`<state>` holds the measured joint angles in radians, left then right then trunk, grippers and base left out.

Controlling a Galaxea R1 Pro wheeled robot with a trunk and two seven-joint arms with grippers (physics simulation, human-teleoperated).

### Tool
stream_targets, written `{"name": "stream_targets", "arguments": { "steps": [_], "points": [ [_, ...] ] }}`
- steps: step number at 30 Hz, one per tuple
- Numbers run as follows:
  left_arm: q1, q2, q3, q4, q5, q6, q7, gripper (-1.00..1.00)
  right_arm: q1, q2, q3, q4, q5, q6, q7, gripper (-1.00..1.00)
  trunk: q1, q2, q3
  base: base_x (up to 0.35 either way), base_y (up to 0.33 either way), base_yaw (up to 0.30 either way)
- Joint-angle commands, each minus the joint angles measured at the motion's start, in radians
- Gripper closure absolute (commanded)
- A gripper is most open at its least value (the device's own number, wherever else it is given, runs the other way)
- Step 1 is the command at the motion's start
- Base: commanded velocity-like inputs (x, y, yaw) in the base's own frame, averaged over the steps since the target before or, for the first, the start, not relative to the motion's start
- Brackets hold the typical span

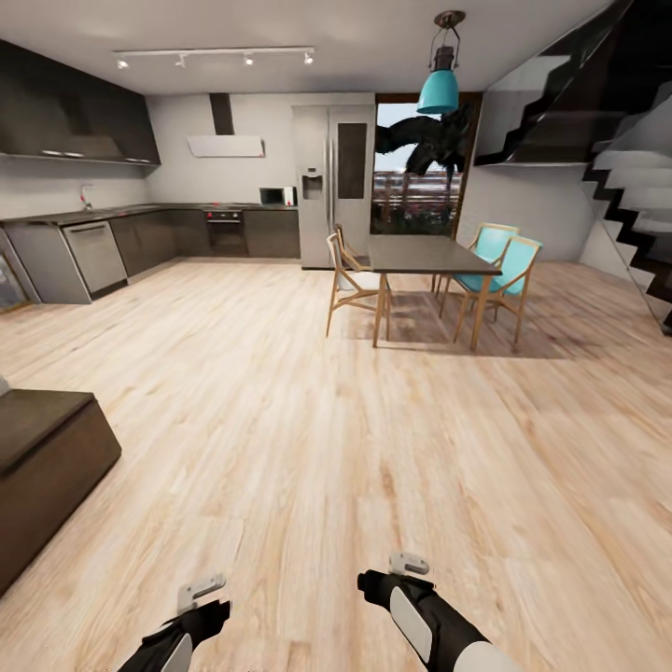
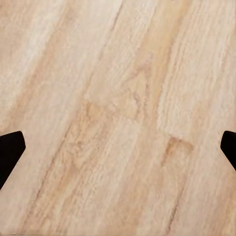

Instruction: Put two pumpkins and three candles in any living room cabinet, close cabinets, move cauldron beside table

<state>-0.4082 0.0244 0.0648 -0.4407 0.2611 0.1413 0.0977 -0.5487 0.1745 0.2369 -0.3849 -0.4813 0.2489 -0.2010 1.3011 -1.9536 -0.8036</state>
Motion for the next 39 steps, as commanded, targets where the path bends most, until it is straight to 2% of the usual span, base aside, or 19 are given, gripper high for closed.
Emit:
{"name": "stream_targets", "arguments": {
  "steps": [1, 15, 32, 39],
  "points": [
    [0.000, 0.000, 0.000, -0.003, 0.010, 0.006, 0.004, -1.00, 0.000, 0.000, 0.004, -0.002, -0.004, 0.004, -0.008, -1.00, 0.000, 0.000, -0.001, 0.000, 0.000, 0.281],
    [0.000, 0.000, -0.002, -0.003, 0.010, 0.006, 0.004, -1.00, 0.000, 0.000, 0.005, -0.001, -0.002, 0.004, -0.008, -1.00, 0.000, 0.000, -0.001, 0.000, -0.016, 0.281],
    [0.000, 0.000, -0.002, -0.003, 0.010, 0.006, 0.005, -1.00, 0.000, 0.000, 0.005, -0.001, -0.002, 0.004, -0.008, -1.00, 0.000, 0.000, -0.001, 0.163, -0.227, 0.280],
    [0.000, 0.000, -0.002, -0.003, 0.010, 0.006, 0.005, -1.00, 0.000, 0.000, 0.005, -0.002, -0.002, 0.004, -0.008, -1.00, 0.000, 0.000, -0.001, 0.164, -0.122, 0.280]
  ]
}}
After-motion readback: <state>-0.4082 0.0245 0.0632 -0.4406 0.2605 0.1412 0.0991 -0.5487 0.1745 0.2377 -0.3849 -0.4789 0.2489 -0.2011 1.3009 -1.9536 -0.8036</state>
